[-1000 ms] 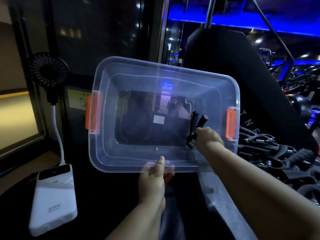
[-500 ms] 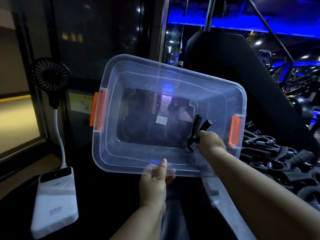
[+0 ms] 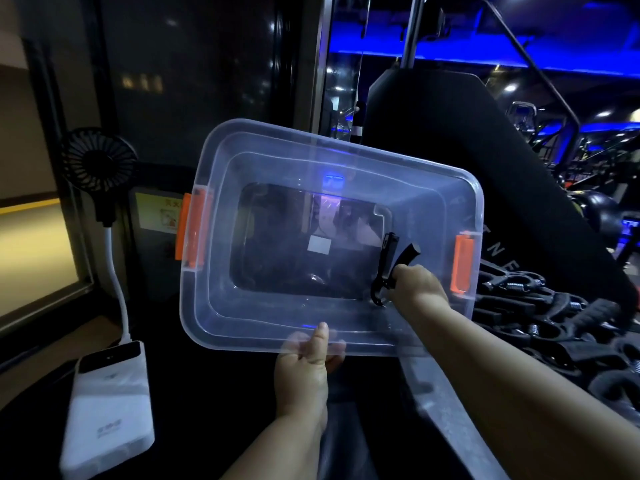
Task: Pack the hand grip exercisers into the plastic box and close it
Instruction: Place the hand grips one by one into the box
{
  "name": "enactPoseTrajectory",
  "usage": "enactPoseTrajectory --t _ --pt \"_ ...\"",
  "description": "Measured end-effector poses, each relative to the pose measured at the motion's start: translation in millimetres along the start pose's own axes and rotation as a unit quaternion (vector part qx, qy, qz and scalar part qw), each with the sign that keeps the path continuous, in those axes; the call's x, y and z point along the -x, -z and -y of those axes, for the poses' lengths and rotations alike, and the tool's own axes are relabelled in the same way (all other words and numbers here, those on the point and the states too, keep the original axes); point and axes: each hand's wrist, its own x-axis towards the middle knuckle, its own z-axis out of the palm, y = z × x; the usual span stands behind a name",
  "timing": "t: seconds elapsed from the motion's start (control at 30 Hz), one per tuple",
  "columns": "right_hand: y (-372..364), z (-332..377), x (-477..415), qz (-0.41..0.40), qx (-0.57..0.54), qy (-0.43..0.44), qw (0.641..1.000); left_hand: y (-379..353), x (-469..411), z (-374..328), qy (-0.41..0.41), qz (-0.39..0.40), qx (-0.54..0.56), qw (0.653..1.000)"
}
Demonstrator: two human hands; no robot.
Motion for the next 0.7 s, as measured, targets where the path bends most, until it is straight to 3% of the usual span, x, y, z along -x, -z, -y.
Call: enactPoseTrajectory --t 0.17,0.47,0.7 --pt "9.7 -2.8 12.1 -0.030 -0.069 0.014 0.997 0.8 -0.6 1.1 -0.008 -0.002 0.000 1.000" --pt "28.1 -41.0 63.5 -0.243 -0.158 0.088 0.953 -0.8 -0.1 1.8 -0.036 0.003 -0.005 0.999" --pt "36.5 -109.9 82.2 -0.307 -0.151 -0.029 0.939 -2.2 1.4 2.0 -0.040 0.002 -0.008 0.999"
